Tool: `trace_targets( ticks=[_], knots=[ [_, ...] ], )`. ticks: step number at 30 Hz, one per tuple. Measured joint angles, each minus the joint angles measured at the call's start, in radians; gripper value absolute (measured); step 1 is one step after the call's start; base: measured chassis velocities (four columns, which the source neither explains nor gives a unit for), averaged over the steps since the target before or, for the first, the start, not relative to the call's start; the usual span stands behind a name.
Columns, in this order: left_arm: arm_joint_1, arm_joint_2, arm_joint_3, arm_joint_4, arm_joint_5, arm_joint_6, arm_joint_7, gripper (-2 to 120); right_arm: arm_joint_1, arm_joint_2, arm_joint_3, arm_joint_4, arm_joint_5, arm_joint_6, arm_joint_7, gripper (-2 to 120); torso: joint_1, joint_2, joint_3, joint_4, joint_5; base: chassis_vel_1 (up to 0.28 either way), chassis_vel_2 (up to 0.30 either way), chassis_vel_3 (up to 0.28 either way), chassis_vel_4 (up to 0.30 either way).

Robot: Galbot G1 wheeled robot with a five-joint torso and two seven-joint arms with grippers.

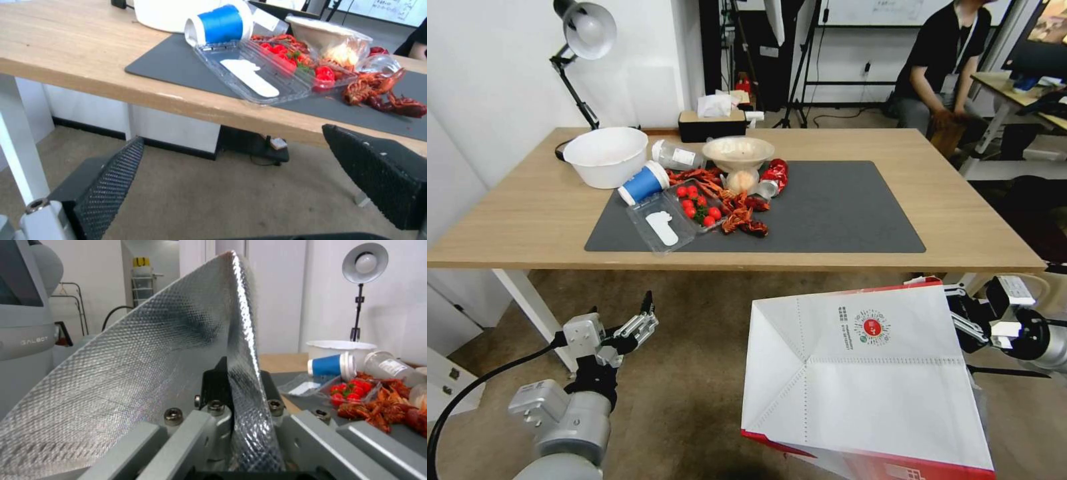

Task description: Pick up the food delivery bag from the floor and place it on the table.

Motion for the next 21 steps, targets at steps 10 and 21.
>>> trace_targets(
  ticks=[10, 21],
  knots=[
    [-0.003, 0.004, -0.001, 0.0, 0.0, 0.0, 0.0, 100, 0.002, 0.005, -0.001, -0.004, -0.001, 0.001, 0.0, 0, 0.02, 0.044, 0.024, 0.0, 0.0, 0.0, 0.0, 0.0, 0.0],
    [-0.005, 0.004, -0.002, 0.0, -0.001, 0.0, 0.0, 100, 0.003, 0.007, -0.004, -0.004, -0.002, 0.001, 0.0, 0, 0.029, 0.065, 0.037, 0.0, -0.0001, 0.0, 0.0, 0.0, 0.0]
  ],
)
